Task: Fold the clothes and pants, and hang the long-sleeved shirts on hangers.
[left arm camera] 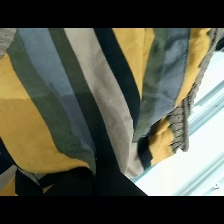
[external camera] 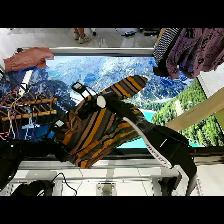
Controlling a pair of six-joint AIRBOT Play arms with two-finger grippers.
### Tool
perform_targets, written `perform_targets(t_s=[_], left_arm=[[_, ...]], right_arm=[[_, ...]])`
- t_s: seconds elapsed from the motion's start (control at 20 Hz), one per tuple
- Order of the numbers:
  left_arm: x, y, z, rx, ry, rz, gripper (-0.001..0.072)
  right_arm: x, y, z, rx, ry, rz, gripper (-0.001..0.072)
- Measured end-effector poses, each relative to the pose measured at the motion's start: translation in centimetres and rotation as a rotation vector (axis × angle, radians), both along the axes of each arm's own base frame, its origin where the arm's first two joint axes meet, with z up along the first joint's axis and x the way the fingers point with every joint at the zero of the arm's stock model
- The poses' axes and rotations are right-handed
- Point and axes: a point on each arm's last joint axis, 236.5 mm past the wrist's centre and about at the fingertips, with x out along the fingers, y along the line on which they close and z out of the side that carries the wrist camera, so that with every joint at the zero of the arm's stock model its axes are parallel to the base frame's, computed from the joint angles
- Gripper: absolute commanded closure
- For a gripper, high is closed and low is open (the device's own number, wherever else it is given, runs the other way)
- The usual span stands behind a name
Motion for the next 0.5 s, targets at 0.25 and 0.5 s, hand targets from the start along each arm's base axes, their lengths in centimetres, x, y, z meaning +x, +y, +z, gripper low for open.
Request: perform_targets(t_s=[0.25,0.5], left_arm=[[-0.4,-1.6,0.8,-0.080,0.025,0.011,0.0684],[-1.5,-3.2,1.6,-0.154,0.059,-0.028,0.0684]], right_arm=[[-1.2,1.5,-3.8,-0.061,0.004,0.015,0.0268],[-0.8,2.3,-4.5,-0.074,0.001,0.007,0.0287]])
